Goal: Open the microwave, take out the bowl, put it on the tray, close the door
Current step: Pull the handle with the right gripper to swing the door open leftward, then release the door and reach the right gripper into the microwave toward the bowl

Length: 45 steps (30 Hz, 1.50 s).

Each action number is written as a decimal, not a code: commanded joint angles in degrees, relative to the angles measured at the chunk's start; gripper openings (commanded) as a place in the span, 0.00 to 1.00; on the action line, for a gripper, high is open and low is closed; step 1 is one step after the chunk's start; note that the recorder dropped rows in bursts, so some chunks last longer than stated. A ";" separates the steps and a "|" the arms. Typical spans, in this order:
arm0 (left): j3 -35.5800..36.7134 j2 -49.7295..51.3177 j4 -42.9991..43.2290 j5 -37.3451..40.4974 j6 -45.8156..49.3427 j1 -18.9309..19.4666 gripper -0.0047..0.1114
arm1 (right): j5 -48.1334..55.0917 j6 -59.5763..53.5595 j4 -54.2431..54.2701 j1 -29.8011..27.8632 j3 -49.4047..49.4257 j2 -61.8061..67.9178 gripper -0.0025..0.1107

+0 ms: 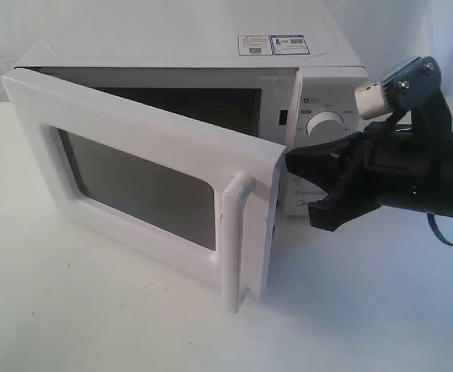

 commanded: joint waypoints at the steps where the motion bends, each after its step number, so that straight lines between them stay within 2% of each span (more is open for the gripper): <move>1: 0.22 -0.27 0.04 0.20 -0.33 0.07 0.04 | 6.66 -0.95 0.21 0.34 -0.72 2.04 0.02; 5: 0.22 -0.27 0.04 0.20 -0.33 0.07 0.04 | 10.93 -0.72 0.21 3.44 -0.48 2.64 0.02; 10: 0.22 -0.27 0.04 0.20 -0.33 0.07 0.04 | 17.37 1.22 0.21 10.39 -0.38 2.64 0.02; 18: 0.22 -0.27 0.04 0.20 -0.33 0.07 0.04 | 15.57 1.22 0.21 20.18 -0.49 2.64 0.02; 23: 0.22 -0.27 0.04 0.20 -0.33 0.07 0.04 | 11.48 -3.26 0.21 22.38 -1.05 2.64 0.02; 26: 0.22 -0.27 0.04 0.20 -0.33 0.07 0.04 | 4.87 -1.41 0.21 22.38 -1.85 2.64 0.02; 31: 0.22 -0.27 0.04 0.20 -0.33 0.07 0.04 | -23.95 1.99 0.17 27.82 -5.29 4.31 0.02; 33: 0.22 -0.27 0.04 0.20 -0.33 0.07 0.04 | -32.00 2.10 -0.39 30.58 -7.23 6.07 0.02; 38: 0.22 -0.27 0.04 0.20 -0.33 0.07 0.04 | -44.24 -0.02 -5.22 35.87 -12.87 12.90 0.02; 42: 0.22 -0.27 0.04 0.20 -0.33 0.07 0.04 | -57.16 -10.58 -8.83 38.39 -16.66 20.48 0.03; 45: 0.22 -0.27 0.04 0.20 -0.33 0.07 0.04 | -59.17 -10.57 -14.99 38.33 -19.48 25.80 0.11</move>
